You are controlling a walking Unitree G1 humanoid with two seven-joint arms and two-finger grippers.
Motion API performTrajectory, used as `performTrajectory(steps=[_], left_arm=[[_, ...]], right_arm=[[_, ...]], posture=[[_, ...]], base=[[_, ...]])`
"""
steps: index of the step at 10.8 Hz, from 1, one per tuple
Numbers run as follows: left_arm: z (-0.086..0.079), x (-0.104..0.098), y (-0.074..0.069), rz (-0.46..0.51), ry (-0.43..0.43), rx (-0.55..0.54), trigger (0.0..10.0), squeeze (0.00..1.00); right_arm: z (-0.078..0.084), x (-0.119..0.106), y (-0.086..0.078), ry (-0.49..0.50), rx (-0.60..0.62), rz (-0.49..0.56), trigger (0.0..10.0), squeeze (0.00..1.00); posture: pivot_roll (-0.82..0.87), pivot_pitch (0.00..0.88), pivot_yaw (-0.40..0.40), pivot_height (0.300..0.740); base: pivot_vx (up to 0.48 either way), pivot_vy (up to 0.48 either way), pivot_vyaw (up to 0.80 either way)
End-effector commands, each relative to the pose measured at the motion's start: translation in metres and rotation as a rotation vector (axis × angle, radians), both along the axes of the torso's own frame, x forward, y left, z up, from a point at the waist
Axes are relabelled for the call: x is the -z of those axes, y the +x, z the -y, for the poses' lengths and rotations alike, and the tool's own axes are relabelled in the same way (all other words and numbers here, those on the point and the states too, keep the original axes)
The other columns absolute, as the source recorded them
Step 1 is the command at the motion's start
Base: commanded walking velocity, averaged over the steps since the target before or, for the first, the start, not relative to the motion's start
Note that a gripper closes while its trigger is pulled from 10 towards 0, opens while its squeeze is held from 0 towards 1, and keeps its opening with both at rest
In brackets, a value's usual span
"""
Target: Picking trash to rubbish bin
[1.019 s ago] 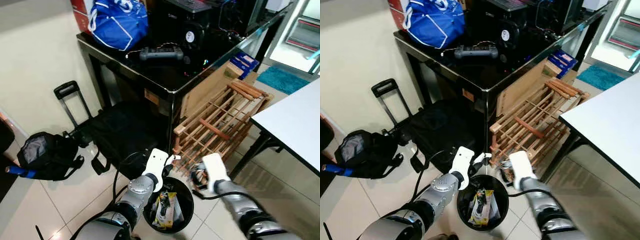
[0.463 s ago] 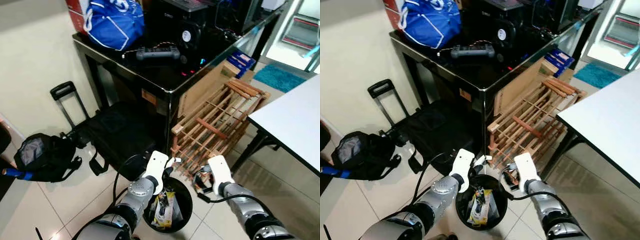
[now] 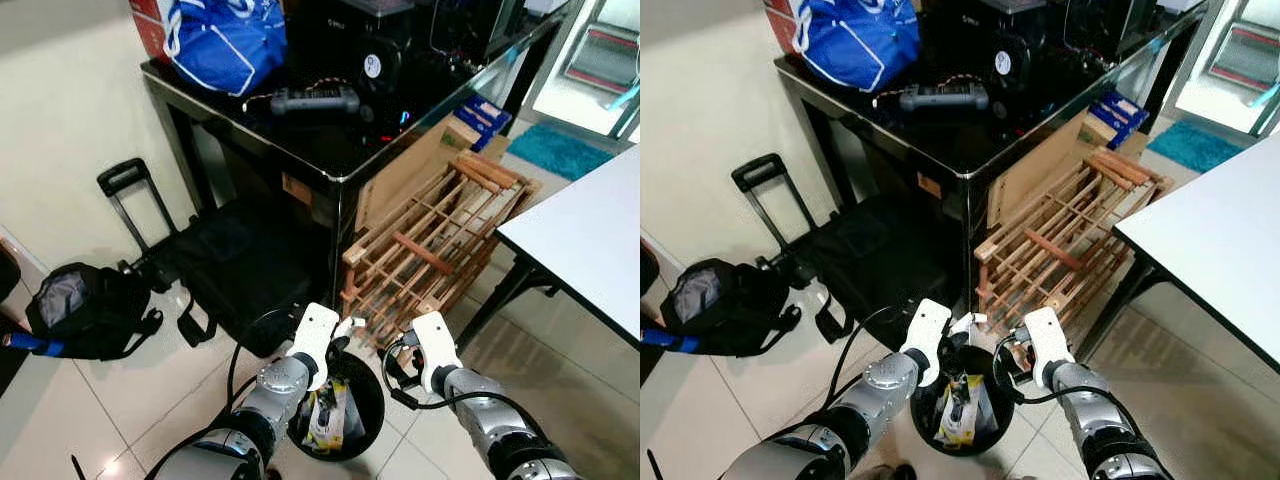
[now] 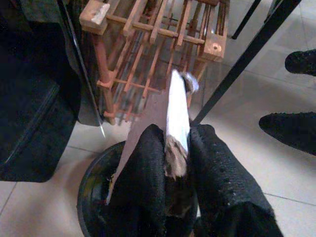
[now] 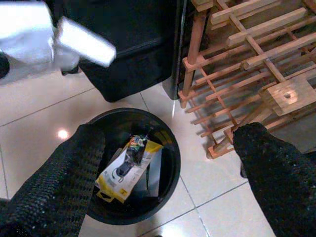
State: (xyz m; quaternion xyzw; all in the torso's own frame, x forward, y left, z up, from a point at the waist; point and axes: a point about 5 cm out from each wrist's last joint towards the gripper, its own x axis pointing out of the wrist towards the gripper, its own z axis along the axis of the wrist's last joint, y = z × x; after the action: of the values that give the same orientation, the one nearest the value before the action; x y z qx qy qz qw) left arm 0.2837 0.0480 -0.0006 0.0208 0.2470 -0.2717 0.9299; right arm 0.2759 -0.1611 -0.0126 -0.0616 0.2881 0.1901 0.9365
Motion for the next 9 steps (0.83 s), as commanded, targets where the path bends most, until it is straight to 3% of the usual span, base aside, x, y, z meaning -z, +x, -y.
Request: performTrajectory(steps=[1,4,5,6,8,9], left_arm=[[0.005,0.001,-0.003,-0.010,-0.007,0.018,10.0,1.00],[0.005,0.001,-0.002,-0.007,-0.010,0.011,10.0,0.96],[0.004,0.000,-0.002,-0.004,-0.007,0.007,10.0,0.77],[0.003,0.000,-0.001,0.002,0.001,-0.003,10.0,0.00],[-0.013,-0.006,0.009,0.047,0.005,-0.098,10.0,0.00],[-0.024,-0.009,0.013,0.161,0.120,-0.132,10.0,0.00]], right_arm=[[0.002,0.002,-0.004,0.006,-0.002,-0.020,10.0,0.00],[0.000,0.003,-0.005,0.003,-0.006,-0.024,10.0,0.00],[0.000,0.003,-0.005,0.002,-0.005,-0.023,10.0,0.00],[0.000,0.002,-0.004,0.002,0.001,-0.019,10.0,0.00],[0.001,-0.006,0.004,-0.006,0.054,0.043,10.0,0.00],[0.003,-0.014,0.010,-0.006,0.092,0.110,10.0,0.00]], posture=[[-0.13,0.111,0.036,0.740],[-0.13,0.114,0.036,0.740],[-0.13,0.114,0.035,0.740],[-0.13,0.114,0.037,0.740],[-0.13,0.114,0.041,0.740],[-0.12,0.115,0.042,0.740]], base=[[0.000,0.000,0.00],[0.000,0.000,0.00],[0.000,0.000,0.00],[0.000,0.000,0.00],[0.000,0.000,0.00],[0.000,0.000,0.00]])
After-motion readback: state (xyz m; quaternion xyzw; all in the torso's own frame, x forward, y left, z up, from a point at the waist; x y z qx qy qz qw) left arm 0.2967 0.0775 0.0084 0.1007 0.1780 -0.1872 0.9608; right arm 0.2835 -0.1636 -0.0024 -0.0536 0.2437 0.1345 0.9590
